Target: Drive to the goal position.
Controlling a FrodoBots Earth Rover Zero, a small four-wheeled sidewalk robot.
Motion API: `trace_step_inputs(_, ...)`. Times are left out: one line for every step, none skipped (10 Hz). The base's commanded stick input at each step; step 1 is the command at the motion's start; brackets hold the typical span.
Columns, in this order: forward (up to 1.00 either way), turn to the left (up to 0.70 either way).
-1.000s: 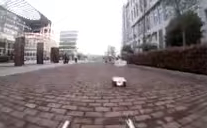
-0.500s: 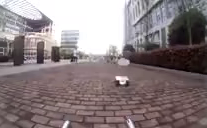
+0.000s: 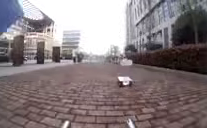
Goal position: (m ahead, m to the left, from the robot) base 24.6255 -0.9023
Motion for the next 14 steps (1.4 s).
trace_step_inputs(0.7, 0.0)
trace_step_inputs(0.7, 0.0)
trace_step_inputs(0.7, 0.0)
trace_step_inputs(0.7, 0.0)
trace_step_inputs(0.7, 0.0)
trace_step_inputs(0.7, 0.0)
trace_step_inputs(0.7, 0.0)
trace_step_inputs(0.7, 0.0)
trace_step_inputs(0.7, 0.0)
trace_step_inputs(0.7, 0.0)
trace_step_inputs(0.7, 0.0)
trace_step_inputs(0.7, -0.01)
trace_step_inputs(0.7, -0.11)
trace_step_inputs(0.7, -0.14)
